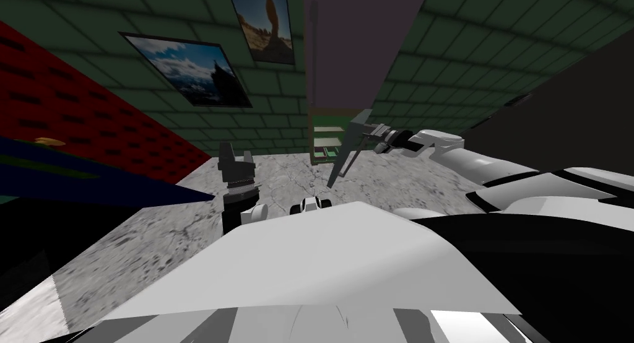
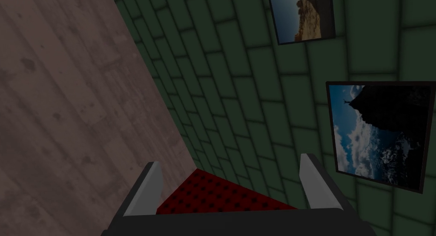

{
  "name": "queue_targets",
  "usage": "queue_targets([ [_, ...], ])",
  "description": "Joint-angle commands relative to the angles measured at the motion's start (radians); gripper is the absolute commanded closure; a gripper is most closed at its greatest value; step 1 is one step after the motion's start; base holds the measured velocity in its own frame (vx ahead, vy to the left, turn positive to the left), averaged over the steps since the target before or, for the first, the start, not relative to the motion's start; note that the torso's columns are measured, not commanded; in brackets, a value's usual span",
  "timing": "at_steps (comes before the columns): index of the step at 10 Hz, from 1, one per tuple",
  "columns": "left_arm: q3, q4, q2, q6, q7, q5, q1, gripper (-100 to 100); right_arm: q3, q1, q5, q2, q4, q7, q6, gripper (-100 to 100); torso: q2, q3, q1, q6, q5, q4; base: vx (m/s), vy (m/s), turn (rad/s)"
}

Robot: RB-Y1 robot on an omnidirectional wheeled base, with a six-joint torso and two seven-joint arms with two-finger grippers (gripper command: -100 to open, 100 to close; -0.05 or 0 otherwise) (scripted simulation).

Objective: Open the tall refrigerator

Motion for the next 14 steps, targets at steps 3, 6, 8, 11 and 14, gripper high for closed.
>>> queue_targets([
  [3,0.0,0.0,0.0,0.0,0.0,0.0,0.0,0,0.007,0.0,-0.011,-0.006,-0.059,0.018,-0.062,100,-0.01,-0.007,0.004,-0.004,0.002,-0.002,-0.043,-0.262,-0.013],
  [6,0.0,0.0,0.0,0.0,0.0,0.0,0.0,0,0.012,0.001,-0.018,-0.009,-0.098,0.03,-0.103,100,-0.011,-0.008,0.006,-0.006,0.003,-0.003,-0.058,-0.251,0.001],
  [8,0.0,0.0,0.0,0.0,0.0,0.0,0.0,0,0.005,0.007,-0.031,-0.036,-0.11,0.013,-0.102,-100,-0.007,-0.005,0.006,-0.004,0.002,-0.002,-0.048,-0.173,-0.007],
  [11,-0.001,0.0,-0.001,0.0,0.0,0.0,0.0,0,-0.001,-0.004,-0.061,-0.106,-0.129,-0.031,-0.104,-100,-0.009,-0.007,0.019,-0.008,0.007,-0.003,0.024,0.033,-0.055],
  [14,0.0,0.0,0.0,0.0,0.0,0.0,0.0,0,0.012,0.008,-0.068,-0.133,-0.155,-0.047,-0.094,-100,-0.002,-0.004,0.01,-0.007,0.009,0.007,0.007,0.019,-0.021],
])
